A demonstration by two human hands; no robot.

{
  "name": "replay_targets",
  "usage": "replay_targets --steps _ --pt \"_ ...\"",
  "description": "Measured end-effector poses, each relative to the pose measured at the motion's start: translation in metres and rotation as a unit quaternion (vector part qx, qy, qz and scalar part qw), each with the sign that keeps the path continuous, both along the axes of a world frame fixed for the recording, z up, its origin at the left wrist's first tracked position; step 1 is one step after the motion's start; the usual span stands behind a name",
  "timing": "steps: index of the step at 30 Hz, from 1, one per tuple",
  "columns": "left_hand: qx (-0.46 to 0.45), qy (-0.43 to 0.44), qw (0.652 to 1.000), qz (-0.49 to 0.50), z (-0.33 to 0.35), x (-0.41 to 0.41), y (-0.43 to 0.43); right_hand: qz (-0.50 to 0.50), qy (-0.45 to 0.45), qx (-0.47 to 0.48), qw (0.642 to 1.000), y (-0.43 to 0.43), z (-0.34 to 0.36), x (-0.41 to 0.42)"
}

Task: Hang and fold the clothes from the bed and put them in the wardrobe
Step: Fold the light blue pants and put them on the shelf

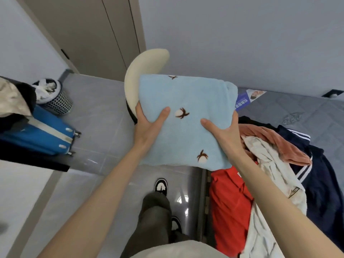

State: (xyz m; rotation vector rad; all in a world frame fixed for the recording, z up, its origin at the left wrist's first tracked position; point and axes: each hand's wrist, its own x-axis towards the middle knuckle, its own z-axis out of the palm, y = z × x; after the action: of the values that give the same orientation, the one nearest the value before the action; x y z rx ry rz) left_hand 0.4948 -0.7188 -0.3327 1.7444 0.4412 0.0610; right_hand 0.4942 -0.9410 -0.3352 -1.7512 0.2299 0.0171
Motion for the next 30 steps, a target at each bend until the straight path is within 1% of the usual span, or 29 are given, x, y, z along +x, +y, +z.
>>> replay_targets --steps 7,13,15,19,24,30 --pt "0.011 0.017 0.991 0.129 0.012 -0.127 0.058 0.119 0.024 -0.003 0.993 0.062 0.011 -0.077" --pt "0.006 0.012 0.971 0.237 0.026 -0.238 0.127 0.244 0.037 0.005 0.969 0.147 0.032 -0.139" --pt "0.004 0.008 0.961 0.276 0.032 -0.277 0.152 0.289 0.03 0.004 0.957 0.181 0.04 -0.161" --pt "0.018 -0.026 0.936 0.351 0.045 -0.354 0.204 0.363 0.019 0.001 0.932 0.253 0.056 -0.209" --pt "0.047 -0.05 0.9 0.43 0.073 -0.452 0.272 0.449 0.0 0.029 0.893 0.347 0.085 -0.279" --pt "0.082 -0.114 0.856 0.497 0.14 -0.532 0.35 0.53 -0.053 0.081 0.842 0.459 0.15 -0.339"
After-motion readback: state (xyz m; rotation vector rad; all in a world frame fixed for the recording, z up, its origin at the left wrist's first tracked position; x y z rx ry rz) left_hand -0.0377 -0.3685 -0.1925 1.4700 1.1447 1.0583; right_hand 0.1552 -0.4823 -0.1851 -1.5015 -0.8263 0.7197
